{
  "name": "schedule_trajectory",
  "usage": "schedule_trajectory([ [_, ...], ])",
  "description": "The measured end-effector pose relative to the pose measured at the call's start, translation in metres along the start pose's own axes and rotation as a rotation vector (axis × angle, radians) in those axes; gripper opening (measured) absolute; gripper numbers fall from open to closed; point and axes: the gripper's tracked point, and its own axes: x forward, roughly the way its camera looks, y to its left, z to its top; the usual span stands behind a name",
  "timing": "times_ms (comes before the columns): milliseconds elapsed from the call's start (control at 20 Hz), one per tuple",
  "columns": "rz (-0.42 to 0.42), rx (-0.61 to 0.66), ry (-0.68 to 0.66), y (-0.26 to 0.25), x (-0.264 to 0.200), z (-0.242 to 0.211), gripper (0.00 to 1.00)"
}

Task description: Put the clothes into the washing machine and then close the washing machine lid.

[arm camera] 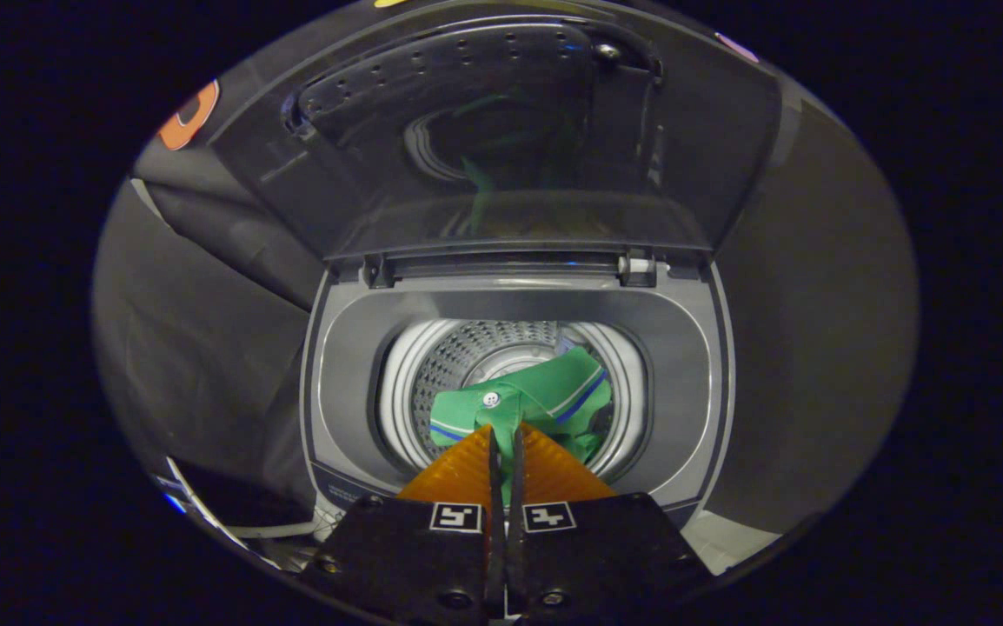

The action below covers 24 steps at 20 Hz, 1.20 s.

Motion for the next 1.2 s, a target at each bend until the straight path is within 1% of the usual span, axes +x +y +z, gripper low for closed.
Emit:
schedule_trajectory([
  [200, -0.017, 0.032, 0.012, -0.003, 0.001, -0.003, 0.06],
  [300, -0.002, 0.045, 0.013, -0.001, 0.003, -0.006, 0.08],
  [350, -0.001, 0.045, 0.015, 0.000, 0.002, -0.006, 0.15],
  [550, -0.024, 0.019, -0.032, -0.002, -0.003, -0.001, 0.80],
  [900, -0.041, -0.054, -0.093, -0.004, -0.014, -0.003, 0.80],
  [1000, -0.037, -0.078, -0.143, -0.001, -0.026, 0.000, 0.80],
  [1100, -0.054, -0.137, -0.217, -0.003, -0.041, 0.008, 0.80],
  [1200, -0.051, -0.183, -0.275, 0.002, -0.055, 0.015, 0.80],
])
